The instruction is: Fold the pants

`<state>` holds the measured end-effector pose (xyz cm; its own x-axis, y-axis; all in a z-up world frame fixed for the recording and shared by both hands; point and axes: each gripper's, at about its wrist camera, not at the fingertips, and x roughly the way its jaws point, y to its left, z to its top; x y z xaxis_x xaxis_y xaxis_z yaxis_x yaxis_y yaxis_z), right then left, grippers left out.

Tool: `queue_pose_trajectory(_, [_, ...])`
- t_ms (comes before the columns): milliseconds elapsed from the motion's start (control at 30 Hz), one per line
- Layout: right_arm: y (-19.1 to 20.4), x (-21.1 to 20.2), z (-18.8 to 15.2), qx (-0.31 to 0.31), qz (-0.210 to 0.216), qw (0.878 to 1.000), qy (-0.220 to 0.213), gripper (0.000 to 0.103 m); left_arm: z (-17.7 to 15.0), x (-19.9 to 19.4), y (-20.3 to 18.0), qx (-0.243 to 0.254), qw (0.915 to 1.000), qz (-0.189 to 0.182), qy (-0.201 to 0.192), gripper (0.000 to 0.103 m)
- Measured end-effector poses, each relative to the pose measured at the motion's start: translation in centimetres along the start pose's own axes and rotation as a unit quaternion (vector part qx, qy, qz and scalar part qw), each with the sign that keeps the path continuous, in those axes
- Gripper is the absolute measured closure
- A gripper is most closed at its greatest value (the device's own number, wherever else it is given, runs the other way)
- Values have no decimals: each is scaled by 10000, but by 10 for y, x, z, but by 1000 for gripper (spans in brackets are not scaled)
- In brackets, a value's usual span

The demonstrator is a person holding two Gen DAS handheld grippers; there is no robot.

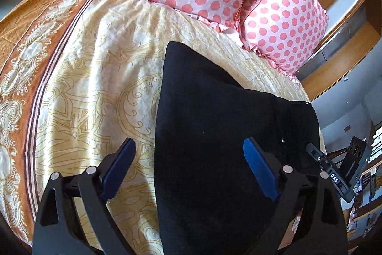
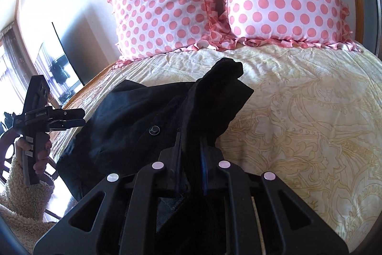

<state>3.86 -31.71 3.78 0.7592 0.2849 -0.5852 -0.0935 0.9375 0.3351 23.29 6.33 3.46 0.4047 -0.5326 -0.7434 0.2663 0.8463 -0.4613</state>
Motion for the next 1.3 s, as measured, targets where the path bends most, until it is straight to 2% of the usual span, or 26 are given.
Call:
queue_pose_trajectory(167, [-12, 3, -3, 235, 45, 9997, 30, 90, 8, 18, 5, -166, 9988, -296, 342, 14])
queue_pose_trajectory(267, [-17, 5, -5, 334, 33, 9994, 57, 90, 11, 24, -1, -132, 9983, -381, 424, 23])
queue_pose_trajectory(367, [-23, 6, -8, 437, 20, 9990, 95, 89, 12, 27, -9, -66, 9983, -342, 464, 29])
queue_pose_trajectory(433, [-27, 7, -10, 479, 1, 9988, 135, 88, 11, 26, -15, 46, 9987, -274, 431, 38])
queue_pose_trajectory(500, [-29, 8, -11, 513, -49, 9985, 176, 88, 11, 24, -21, 177, 9989, -185, 382, 43])
queue_pose_trajectory(633, [-31, 11, -11, 485, -244, 9980, 312, 72, 10, 28, -20, 273, 9987, -49, 423, 43])
queue_pose_trajectory(700, [-34, 12, -11, 526, -285, 9975, 371, 67, 10, 30, -17, 208, 9988, -65, 439, 43])
queue_pose_trajectory(800, [-41, 14, -12, 734, -216, 9960, 463, 61, 11, 32, -15, 159, 9987, -101, 470, 42])
queue_pose_trajectory(933, [-47, 19, -14, 940, 207, 9939, 545, 59, 12, 32, -16, 154, 9986, -116, 486, 42])
queue_pose_trajectory(1067, [-40, 22, -13, 765, 259, 9952, 551, 60, 12, 31, -16, 154, 9989, 3, 439, 56])
queue_pose_trajectory(1233, [-34, 16, -11, 625, 208, 9969, 439, 76, 13, 28, -15, 130, 9993, 88, 336, 86])
queue_pose_trajectory(1300, [-34, 11, -8, 681, 245, 9968, 333, 81, 12, 24, -16, 138, 9996, 16, 253, 92])
